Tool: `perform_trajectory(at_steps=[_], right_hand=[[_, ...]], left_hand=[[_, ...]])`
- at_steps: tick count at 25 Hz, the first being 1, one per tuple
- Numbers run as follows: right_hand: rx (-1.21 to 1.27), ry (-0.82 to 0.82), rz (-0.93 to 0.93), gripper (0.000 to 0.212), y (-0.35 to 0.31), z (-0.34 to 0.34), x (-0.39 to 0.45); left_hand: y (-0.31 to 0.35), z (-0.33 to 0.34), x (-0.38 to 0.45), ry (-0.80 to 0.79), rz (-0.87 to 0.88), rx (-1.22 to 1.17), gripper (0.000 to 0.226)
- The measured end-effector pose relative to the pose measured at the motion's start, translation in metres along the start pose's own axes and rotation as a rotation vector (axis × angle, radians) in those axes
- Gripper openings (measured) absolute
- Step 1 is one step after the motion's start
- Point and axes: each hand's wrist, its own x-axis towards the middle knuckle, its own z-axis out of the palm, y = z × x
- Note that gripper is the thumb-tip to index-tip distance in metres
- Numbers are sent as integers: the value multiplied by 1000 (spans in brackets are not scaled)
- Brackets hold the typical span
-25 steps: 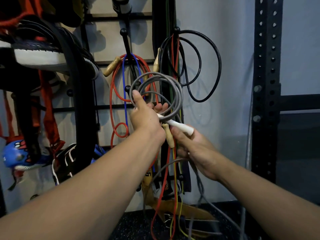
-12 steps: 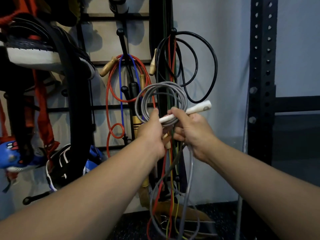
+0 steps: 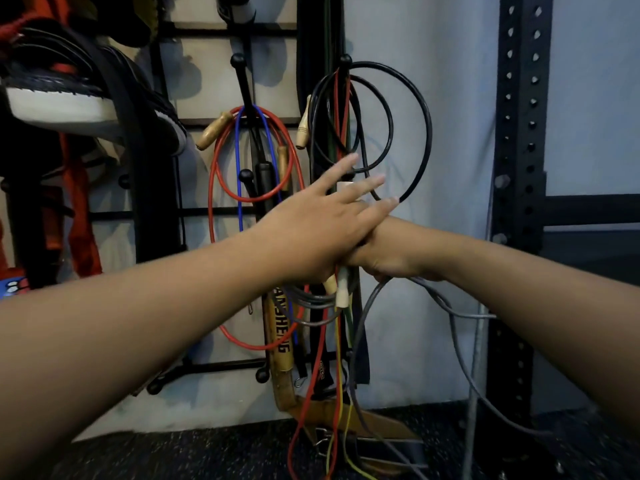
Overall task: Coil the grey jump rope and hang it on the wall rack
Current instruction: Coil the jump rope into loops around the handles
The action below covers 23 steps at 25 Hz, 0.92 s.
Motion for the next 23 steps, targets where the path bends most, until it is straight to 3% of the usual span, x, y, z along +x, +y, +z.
perform_trajectory(at_steps=[2,4,6,8,9,14,19,23], right_hand=[[17,10,1,30,1,-3,2],[-3,-1,-17,16,1,-7,3],[10,-24,-9,11,2,-14,2],[7,-9,10,27,1,-18,2],[9,3,5,30,0,-18,2],[-23,3,123,38,27,-31,-11],[118,86,229,26,64,-38,-20],[-252,12,326,13,96,-59,-34]], left_hand=[[-2,-4,13,-127,-47,-81,109],[-7,-8,15,-248,-135,-165,112],[-16,-9,8,-312,-180,-272,74],[-22,-3,-1,-319,-182,-357,27],[-23,-1,-4,-317,-176,-382,18],[-37,13,-30,-297,-284,-431,14],[-43,26,-48,-337,-397,-501,15],[-66,44,-83,-396,-649,-753,12]])
